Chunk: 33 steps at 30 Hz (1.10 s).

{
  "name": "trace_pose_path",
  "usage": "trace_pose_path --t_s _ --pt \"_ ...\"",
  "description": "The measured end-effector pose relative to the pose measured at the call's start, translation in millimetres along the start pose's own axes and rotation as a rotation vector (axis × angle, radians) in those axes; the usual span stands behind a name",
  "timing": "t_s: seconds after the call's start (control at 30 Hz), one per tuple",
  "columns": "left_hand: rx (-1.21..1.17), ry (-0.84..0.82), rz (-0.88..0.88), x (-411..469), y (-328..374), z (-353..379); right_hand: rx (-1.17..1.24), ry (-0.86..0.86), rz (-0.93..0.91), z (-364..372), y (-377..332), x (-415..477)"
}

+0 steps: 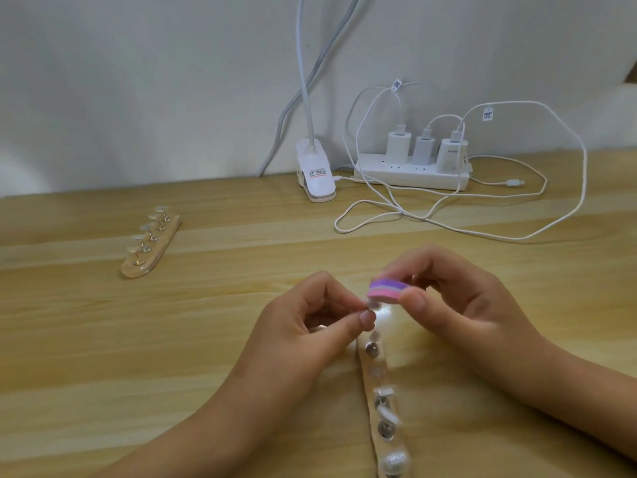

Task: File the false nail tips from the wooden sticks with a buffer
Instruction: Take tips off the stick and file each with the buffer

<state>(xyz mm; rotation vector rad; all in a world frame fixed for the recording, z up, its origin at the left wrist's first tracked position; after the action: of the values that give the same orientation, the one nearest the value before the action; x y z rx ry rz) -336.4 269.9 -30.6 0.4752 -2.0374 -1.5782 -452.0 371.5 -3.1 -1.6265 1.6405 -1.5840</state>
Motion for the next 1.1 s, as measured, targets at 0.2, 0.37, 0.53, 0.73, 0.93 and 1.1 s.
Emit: trace_pose_path --t_s 0.2,0.37,0.53,0.73,0.93,1.1 --pt "0.005 0.002 0.007 1 -1 -1 0.049 0.016 0.067 -2 7 2" --pt "0.013 0.000 0.019 0 0 -1 0.035 -0.060 0.111 4 10 1" --pt "0.033 -0.003 0.036 -1 1 -1 0.032 -0.029 0.065 2 5 1" --pt "0.033 0.015 0.071 -1 3 -2 0.000 -0.020 0.033 2 3 1" --pt "0.053 0.029 0.089 -2 4 -2 -0.003 -0.021 0.028 2 3 2" --pt "0.057 0.026 0.105 -3 7 -2 0.031 -0.015 0.047 2 6 2"
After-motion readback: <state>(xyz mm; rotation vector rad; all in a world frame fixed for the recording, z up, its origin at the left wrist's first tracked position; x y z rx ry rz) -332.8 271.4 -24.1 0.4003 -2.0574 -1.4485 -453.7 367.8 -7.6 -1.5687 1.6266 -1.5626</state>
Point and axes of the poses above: each hand's wrist, its own x-axis towards the middle knuckle, its own z-axis out of the palm, y = z × x, the point moved 7 cm from there along x, towards the middle knuckle, and after that the axes turned 1 degree about -z, right-handed, at the moved point
